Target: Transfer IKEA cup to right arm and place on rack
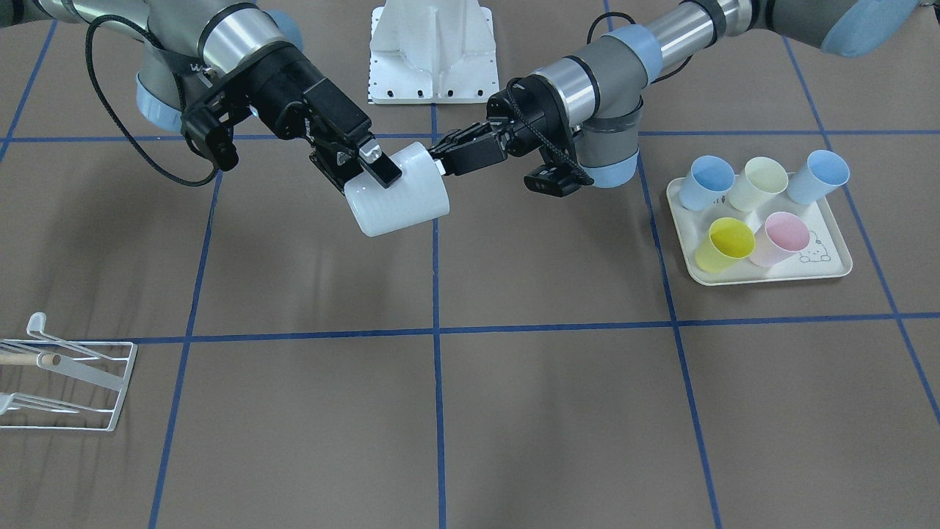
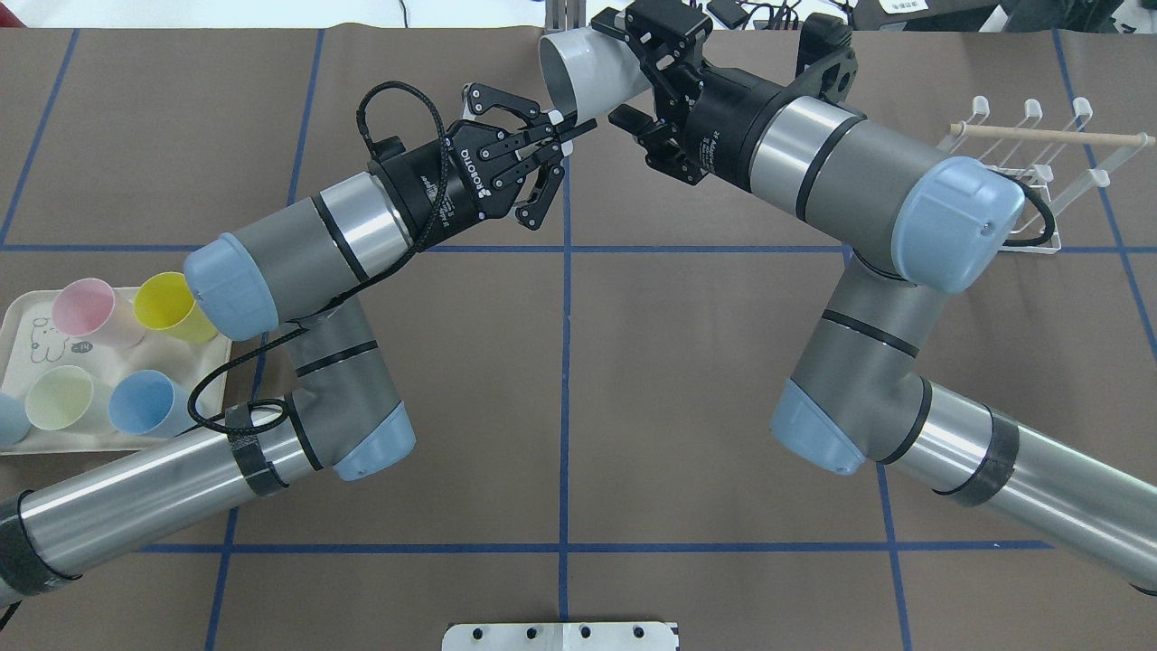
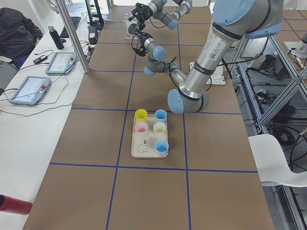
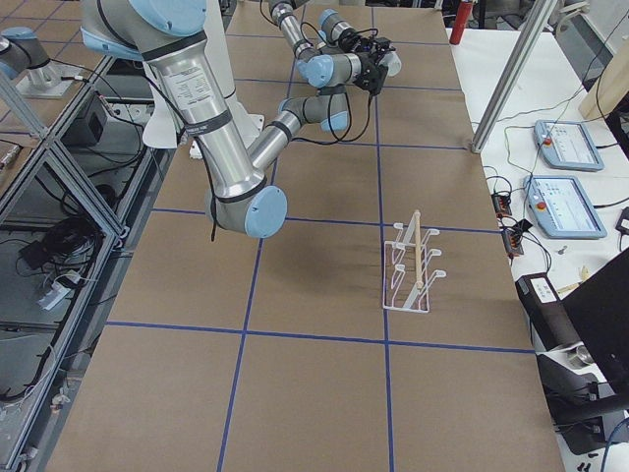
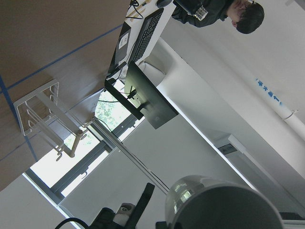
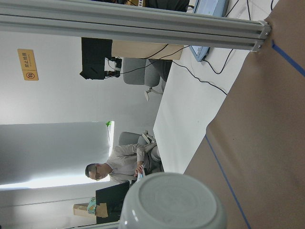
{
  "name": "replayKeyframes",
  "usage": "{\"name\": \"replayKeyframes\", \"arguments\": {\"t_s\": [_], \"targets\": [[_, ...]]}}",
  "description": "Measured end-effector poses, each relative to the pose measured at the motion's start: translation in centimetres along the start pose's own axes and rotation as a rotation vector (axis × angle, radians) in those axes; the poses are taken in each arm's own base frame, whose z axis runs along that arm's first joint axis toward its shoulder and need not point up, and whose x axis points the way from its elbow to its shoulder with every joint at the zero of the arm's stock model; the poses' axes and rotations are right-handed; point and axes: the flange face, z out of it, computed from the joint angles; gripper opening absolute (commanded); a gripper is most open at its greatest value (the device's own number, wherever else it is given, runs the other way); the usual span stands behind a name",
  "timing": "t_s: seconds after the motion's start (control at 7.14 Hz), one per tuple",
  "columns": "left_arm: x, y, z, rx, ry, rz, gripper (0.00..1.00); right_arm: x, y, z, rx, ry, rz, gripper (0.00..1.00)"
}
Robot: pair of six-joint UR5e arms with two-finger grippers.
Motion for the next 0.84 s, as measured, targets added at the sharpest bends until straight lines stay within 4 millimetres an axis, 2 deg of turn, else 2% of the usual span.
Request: {"name": "replayKeyframes", "arguments": {"t_s": [0.84], "targets": [[-0.91, 0.67, 0.16, -0.013, -0.008, -0.012, 0.0, 0.09, -0.11, 0.02, 0.005, 0.0, 0.004, 0.99]]}}
